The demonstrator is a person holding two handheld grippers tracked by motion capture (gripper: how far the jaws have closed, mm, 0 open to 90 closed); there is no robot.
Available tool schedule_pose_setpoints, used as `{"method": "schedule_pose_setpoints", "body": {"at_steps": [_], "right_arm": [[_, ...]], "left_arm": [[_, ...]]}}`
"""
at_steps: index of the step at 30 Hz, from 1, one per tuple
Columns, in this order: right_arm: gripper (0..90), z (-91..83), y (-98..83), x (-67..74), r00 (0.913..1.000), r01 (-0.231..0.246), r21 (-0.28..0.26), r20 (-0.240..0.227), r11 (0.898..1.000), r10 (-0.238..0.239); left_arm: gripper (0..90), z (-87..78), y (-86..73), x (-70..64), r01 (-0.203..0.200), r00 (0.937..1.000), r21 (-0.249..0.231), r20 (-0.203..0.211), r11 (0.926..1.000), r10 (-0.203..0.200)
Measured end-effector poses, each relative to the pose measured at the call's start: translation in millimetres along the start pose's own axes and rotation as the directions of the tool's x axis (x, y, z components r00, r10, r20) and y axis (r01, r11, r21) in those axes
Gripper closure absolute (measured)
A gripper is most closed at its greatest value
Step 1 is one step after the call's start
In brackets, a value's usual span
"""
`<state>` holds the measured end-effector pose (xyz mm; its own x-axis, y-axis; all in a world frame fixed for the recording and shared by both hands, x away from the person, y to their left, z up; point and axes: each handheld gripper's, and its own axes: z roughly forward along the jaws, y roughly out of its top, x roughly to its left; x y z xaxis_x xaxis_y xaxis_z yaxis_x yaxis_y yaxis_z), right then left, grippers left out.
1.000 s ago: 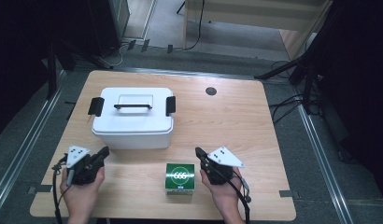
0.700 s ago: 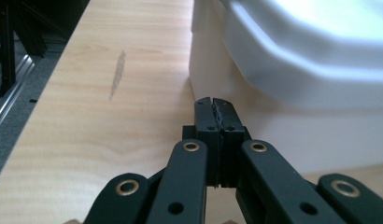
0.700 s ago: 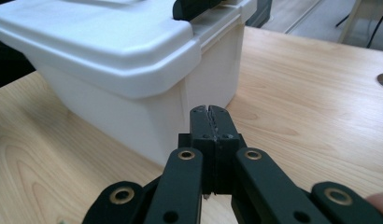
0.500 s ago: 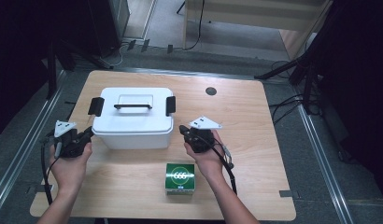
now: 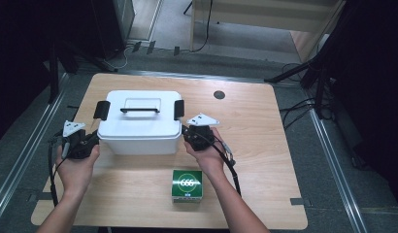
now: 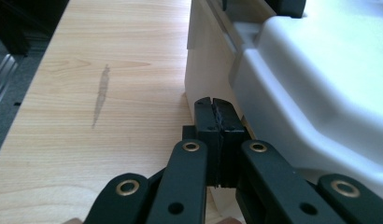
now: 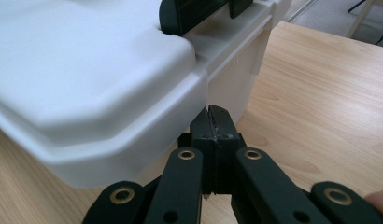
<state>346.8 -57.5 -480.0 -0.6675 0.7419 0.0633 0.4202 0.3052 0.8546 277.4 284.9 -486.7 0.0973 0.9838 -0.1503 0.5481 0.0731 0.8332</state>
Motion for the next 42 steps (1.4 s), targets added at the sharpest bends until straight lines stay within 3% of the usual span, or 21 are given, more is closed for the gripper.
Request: {"method": "schedule_pose_setpoints", "body": {"at_steps": [6, 14, 24, 25, 27, 31, 32, 33, 35, 36, 38, 40, 42], "right_arm": [[90.0, -6.7, -4.6, -6.5, 0.9997, -0.007, -0.002, 0.023, 1.000, 0.007], [90.0, -33.3, -21.8, -22.2, 0.9979, -0.044, -0.016, 0.047, 0.999, 0.044], [90.0, -45.7, -28.6, -26.8, 0.9970, -0.031, -0.015, 0.071, 0.999, 0.032], [90.0, -46.3, -28.8, -27.2, 0.9966, -0.035, -0.017, 0.074, 0.999, 0.037], [87.2, -48.3, -29.2, -28.1, 0.9954, -0.039, -0.027, 0.086, 0.999, 0.041], [60.5, -56.3, -30.3, -37.5, 0.9874, 0.015, -0.075, 0.158, 0.997, -0.003], [56.6, -57.8, -30.4, -40.9, 0.9819, 0.034, -0.072, 0.188, 0.997, -0.020], [55.7, -60.1, -30.3, -46.1, 0.9794, 0.030, -0.056, 0.201, 0.998, -0.018], [52.3, -64.3, -30.2, -53.0, 0.9853, 0.009, -0.053, 0.171, 0.999, 0.000], [44.4, -69.9, -29.1, -56.9, 0.9854, 0.022, -0.040, 0.169, 0.999, -0.014], [39.2, -73.2, -28.1, -57.9, 0.9857, 0.026, -0.031, 0.168, 0.999, -0.020], [17.1, -79.5, -23.5, -59.0, 0.9811, 0.033, 0.007, 0.190, 0.999, -0.033], [7.6, -83.7, -19.7, -58.9, 0.9794, 0.062, 0.039, 0.190, 0.997, -0.068]], "left_arm": [[90.0, -0.4, -2.5, -14.4, -0.028, 0.9995, 0.002, 0.016, 0.9996, 0.028], [90.0, 0.7, -6.7, -44.9, -0.083, 0.9957, 0.007, 0.041, 0.9965, 0.083], [90.0, 0.8, -8.9, -56.0, -0.086, 0.9954, 0.005, 0.044, 0.9963, 0.086], [90.0, 0.2, -10.1, -56.4, -0.087, 0.9959, -0.005, 0.023, 0.9962, 0.088], [77.9, -1.2, -13.5, -53.8, -0.092, 0.9958, -0.024, -0.007, 0.9955, 0.092], [53.8, -6.2, -28.1, -38.8, -0.073, 0.9942, -0.025, -0.081, 0.9970, 0.071], [44.1, -7.9, -33.5, -33.0, -0.064, 0.9908, -0.020, -0.121, 0.9978, 0.061], [34.6, -10.0, -38.1, -27.8, -0.048, 0.9906, -0.022, -0.129, 0.9986, 0.044], [20.5, -15.4, -48.0, -18.5, -0.030, 0.9896, -0.031, -0.142, 0.9991, 0.025], [8.3, -17.4, -51.7, -15.9, -0.037, 0.9878, -0.029, -0.152, 0.9989, 0.032], [4.2, -22.3, -61.4, -9.5, -0.041, 0.9886, -0.040, -0.146, 0.9984, 0.035], [0.0, -26.4, -70.9, -4.1, -0.047, 0.9890, -0.057, -0.143, 0.9972, 0.039], [0.0, -28.2, -78.1, 2.4, -0.032, 0.9899, -0.059, -0.140, 0.9978, 0.023]]}}
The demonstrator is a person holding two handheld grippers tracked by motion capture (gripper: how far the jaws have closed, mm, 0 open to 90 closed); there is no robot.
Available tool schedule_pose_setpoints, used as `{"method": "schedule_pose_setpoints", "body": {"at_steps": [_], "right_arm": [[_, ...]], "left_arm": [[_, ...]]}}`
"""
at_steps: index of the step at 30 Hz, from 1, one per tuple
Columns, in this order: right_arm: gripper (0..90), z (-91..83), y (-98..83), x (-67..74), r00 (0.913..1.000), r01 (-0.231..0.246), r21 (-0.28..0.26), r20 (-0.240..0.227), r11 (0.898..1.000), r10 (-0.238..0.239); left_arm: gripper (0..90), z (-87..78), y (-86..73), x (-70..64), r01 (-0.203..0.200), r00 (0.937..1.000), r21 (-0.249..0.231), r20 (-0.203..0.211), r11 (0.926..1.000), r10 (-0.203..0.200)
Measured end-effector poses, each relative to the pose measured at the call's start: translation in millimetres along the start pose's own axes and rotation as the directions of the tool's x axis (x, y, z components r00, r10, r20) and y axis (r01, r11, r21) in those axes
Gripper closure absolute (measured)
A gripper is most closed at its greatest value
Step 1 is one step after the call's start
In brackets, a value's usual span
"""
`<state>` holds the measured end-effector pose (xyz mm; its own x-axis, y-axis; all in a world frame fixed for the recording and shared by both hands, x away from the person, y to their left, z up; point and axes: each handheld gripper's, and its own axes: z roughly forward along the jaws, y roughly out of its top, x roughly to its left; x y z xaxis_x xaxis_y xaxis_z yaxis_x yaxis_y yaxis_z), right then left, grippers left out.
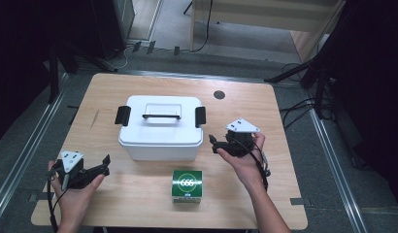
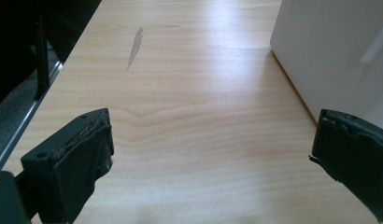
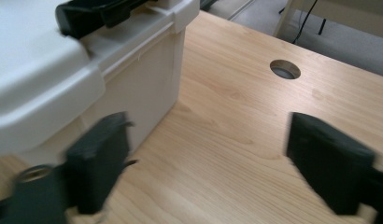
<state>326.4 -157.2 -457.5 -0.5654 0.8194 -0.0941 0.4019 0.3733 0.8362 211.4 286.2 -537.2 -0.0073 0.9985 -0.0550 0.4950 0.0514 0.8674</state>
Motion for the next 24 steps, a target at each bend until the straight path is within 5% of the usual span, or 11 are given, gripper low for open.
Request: {"method": "schedule_pose_setpoints", "body": {"at_steps": [3, 8, 11, 14, 19, 24], "right_arm": [[3.6, -10.4, 11.1, -3.7, 0.9988, 0.040, -0.005, -0.029, 0.999, -0.040], [2.2, -17.1, 39.5, -9.1, 0.9858, 0.122, 0.022, -0.119, 0.992, -0.119], [2.7, -14.4, 60.0, -6.8, 0.9584, 0.220, 0.070, -0.201, 0.973, -0.202], [4.3, -12.1, 77.8, -1.9, 0.9343, 0.314, 0.104, -0.211, 0.944, -0.288], [6.2, -11.2, 100.2, 1.1, 0.9018, 0.385, 0.130, -0.264, 0.914, -0.342], [6.3, -10.4, 120.7, 1.7, 0.8629, 0.459, 0.172, -0.321, 0.872, -0.391]], "left_arm": [[0.0, 1.0, -4.6, 7.2, 0.028, 0.9995, 0.014, 0.016, 0.9995, -0.029], [0.0, 0.6, -8.9, 11.7, 0.005, 0.9996, -0.007, 0.028, 1.0000, -0.005], [0.0, 0.0, -11.0, 9.1, -0.017, 0.9996, -0.021, 0.022, 0.9996, 0.017], [0.0, -0.4, -12.3, 7.8, -0.028, 0.9992, -0.033, 0.028, 0.9991, 0.029], [0.0, -0.8, -13.8, 6.0, -0.046, 0.9982, -0.045, 0.036, 0.9979, 0.048], [0.0, -1.7, -15.8, 3.6, -0.063, 0.9974, -0.081, 0.029, 0.9947, 0.066]]}}
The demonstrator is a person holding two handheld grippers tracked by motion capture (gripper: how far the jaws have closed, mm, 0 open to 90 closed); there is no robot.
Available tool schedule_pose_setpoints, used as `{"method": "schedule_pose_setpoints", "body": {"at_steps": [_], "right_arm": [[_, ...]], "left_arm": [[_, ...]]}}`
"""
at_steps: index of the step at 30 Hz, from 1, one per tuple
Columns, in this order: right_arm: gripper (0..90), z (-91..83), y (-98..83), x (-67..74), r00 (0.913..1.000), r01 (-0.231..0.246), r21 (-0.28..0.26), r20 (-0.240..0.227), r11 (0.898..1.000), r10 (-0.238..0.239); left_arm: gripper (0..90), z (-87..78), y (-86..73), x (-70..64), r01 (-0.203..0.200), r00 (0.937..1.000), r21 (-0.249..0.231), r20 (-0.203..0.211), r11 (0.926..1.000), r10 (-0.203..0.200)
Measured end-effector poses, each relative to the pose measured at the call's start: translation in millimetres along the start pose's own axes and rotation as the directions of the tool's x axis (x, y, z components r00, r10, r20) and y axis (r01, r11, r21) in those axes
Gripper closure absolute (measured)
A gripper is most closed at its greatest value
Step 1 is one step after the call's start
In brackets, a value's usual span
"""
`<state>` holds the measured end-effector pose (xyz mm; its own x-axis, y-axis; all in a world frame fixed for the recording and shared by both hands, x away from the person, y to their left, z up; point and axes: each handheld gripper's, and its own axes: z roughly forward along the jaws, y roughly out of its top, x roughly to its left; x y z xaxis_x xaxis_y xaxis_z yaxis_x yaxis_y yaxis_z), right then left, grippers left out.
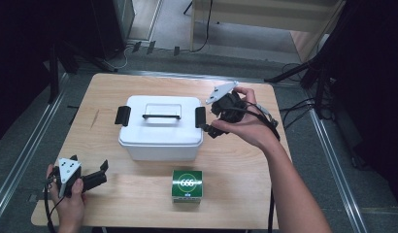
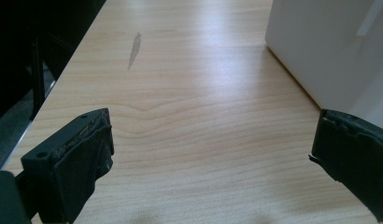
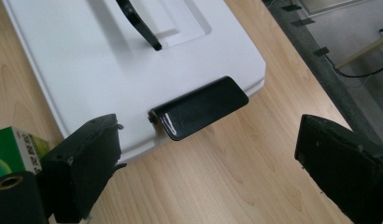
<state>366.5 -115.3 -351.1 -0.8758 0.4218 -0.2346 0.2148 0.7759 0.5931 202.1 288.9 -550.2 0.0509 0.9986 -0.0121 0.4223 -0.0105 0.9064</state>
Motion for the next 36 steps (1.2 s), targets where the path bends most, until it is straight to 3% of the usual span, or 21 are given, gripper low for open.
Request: {"method": "schedule_pose_setpoints", "body": {"at_steps": [1, 2, 6, 11, 15, 24, 28, 29, 36], "right_arm": [[6.3, -0.4, 7.0, -3.6, 0.9993, 0.012, 0.027, -0.035, 1.000, -0.011], [6.3, -0.4, 7.0, -3.6, 0.9993, 0.012, 0.027, -0.035, 1.000, -0.011], [6.9, 4.8, 17.9, -5.8, 0.9919, 0.060, 0.088, -0.117, 0.994, -0.049], [7.6, 15.0, 32.2, -2.2, 0.9791, 0.129, 0.158, -0.177, 0.979, -0.101], [7.5, 18.1, 45.6, 0.4, 0.9706, 0.164, 0.166, -0.203, 0.972, -0.129], [14.6, 30.1, 76.1, 13.6, 0.9540, 0.256, 0.164, -0.202, 0.953, -0.222], [19.3, 36.4, 84.5, 18.8, 0.9490, 0.274, 0.182, -0.210, 0.944, -0.235], [20.4, 38.7, 86.5, 19.4, 0.9424, 0.293, 0.184, -0.222, 0.938, -0.250], [34.8, 52.2, 99.0, 26.0, 0.9358, 0.326, 0.218, -0.213, 0.920, -0.281]], "left_arm": [[0.0, -0.1, -0.1, -0.1, -0.002, 1.0000, -0.001, 0.001, 1.0000, 0.002], [0.0, -0.2, -0.3, -0.2, 0.001, 1.0000, -0.002, 0.002, 1.0000, -0.001], [0.0, -1.7, -0.7, 2.7, 0.031, 0.9995, -0.014, 0.009, 0.9994, -0.031], [0.0, -3.3, -0.7, 4.2, 0.040, 0.9991, -0.023, 0.012, 0.9989, -0.040], [0.0, -1.5, -0.2, 5.0, 0.046, 0.9987, -0.012, 0.022, 0.9989, -0.045], [0.0, -3.3, -0.5, 5.5, 0.043, 0.9982, -0.026, 0.043, 0.9987, -0.042], [0.0, -3.3, -0.5, 4.9, 0.042, 0.9980, -0.024, 0.048, 0.9988, -0.041], [0.0, -3.3, -0.6, 4.6, 0.041, 0.9980, -0.023, 0.050, 0.9989, -0.040], [0.0, -3.2, -0.6, 4.4, 0.034, 0.9980, -0.020, 0.054, 0.9992, -0.033]]}}
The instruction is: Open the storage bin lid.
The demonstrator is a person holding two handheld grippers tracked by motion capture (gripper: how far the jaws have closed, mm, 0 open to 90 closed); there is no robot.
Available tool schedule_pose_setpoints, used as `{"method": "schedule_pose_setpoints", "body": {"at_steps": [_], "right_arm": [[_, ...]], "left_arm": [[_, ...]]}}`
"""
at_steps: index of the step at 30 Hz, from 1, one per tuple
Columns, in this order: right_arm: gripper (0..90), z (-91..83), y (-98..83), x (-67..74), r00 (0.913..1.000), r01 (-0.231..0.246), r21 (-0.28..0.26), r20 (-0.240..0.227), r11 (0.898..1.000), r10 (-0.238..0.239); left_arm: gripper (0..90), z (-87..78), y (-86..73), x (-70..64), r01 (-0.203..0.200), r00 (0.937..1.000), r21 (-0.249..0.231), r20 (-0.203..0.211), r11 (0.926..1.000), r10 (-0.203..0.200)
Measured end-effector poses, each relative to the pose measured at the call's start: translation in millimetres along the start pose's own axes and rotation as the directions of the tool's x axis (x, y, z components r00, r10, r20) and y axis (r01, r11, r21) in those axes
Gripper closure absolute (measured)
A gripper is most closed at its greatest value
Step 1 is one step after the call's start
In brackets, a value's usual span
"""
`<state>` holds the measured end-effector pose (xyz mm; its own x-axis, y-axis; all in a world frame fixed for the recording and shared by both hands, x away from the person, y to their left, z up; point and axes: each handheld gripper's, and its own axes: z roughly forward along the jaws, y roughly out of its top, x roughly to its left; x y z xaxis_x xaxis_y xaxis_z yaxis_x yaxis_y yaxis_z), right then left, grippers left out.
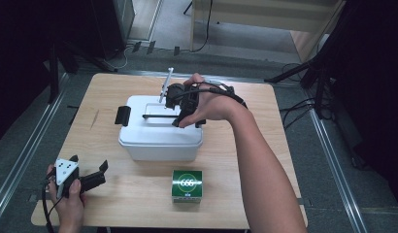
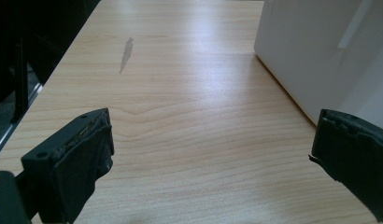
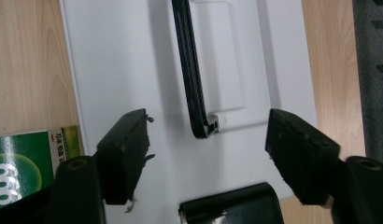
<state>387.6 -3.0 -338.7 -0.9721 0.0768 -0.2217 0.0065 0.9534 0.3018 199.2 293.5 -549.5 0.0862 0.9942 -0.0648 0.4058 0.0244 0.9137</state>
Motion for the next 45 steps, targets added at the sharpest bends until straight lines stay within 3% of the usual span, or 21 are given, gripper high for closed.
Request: {"method": "schedule_pose_setpoints", "body": {"at_steps": [4, 9, 11, 18, 20, 23, 31, 33, 37, 40, 45], "right_arm": [[45.4, 5.9, 8.8, 2.5, 0.9994, 0.030, -0.005, 0.014, 1.000, -0.030], [54.2, 13.8, 21.4, 6.2, 0.9975, 0.070, 0.006, -0.003, 0.998, -0.070], [58.0, 16.9, 25.9, 6.4, 0.9978, 0.065, 0.020, -0.016, 0.998, -0.065], [65.8, 26.7, 37.2, 5.3, 0.9963, 0.085, 0.053, -0.016, 0.995, -0.085], [67.8, 27.7, 40.1, 6.0, 0.9966, 0.082, 0.066, -0.012, 0.994, -0.081], [70.7, 28.3, 44.5, 5.7, 0.9924, 0.120, 0.044, 0.023, 0.992, -0.121], [83.5, 30.2, 51.1, 3.8, 0.9868, 0.160, 0.084, 0.011, 0.984, -0.161], [84.0, 29.7, 52.1, 3.3, 0.9868, 0.162, 0.097, -0.002, 0.982, -0.162], [84.7, 29.0, 52.9, 2.7, 0.9839, 0.178, 0.101, 0.001, 0.979, -0.179], [84.9, 28.9, 51.7, 0.3, 0.9867, 0.162, 0.084, -0.010, 0.983, -0.162], [85.1, 25.3, 52.7, 0.5, 0.9855, 0.169, 0.082, -0.007, 0.982, -0.169]], "left_arm": [[0.0, 0.4, -0.1, -0.6, -0.007, 0.9999, 0.000, 0.008, 1.0000, 0.007], [0.0, 0.6, 0.1, -1.6, -0.019, 0.9997, 0.003, 0.013, 0.9998, 0.018], [0.0, 0.6, 0.0, -1.1, -0.012, 0.9999, 0.000, 0.012, 0.9999, 0.012], [0.0, 0.0, -0.2, 0.3, 0.014, 0.9999, -0.011, 0.004, 0.9998, -0.014], [0.1, -0.1, -0.2, 0.1, 0.005, 1.0000, -0.009, 0.006, 0.9999, -0.005], [0.3, 0.3, -0.4, -1.6, -0.004, 1.0000, -0.008, 0.004, 1.0000, 0.004], [1.8, -0.1, -0.5, -1.3, -0.007, 0.9999, -0.008, 0.008, 0.9999, 0.007], [6.0, 0.0, -0.5, -1.9, -0.013, 0.9999, -0.005, 0.004, 0.9999, 0.013], [6.1, 0.6, -0.9, -2.9, -0.016, 0.9999, -0.009, 0.005, 0.9998, 0.016], [6.0, 0.6, -0.9, -2.7, -0.015, 0.9999, -0.009, 0.006, 0.9998, 0.015], [6.6, 0.7, -0.9, -3.1, -0.014, 0.9999, -0.008, 0.006, 0.9999, 0.014]]}}
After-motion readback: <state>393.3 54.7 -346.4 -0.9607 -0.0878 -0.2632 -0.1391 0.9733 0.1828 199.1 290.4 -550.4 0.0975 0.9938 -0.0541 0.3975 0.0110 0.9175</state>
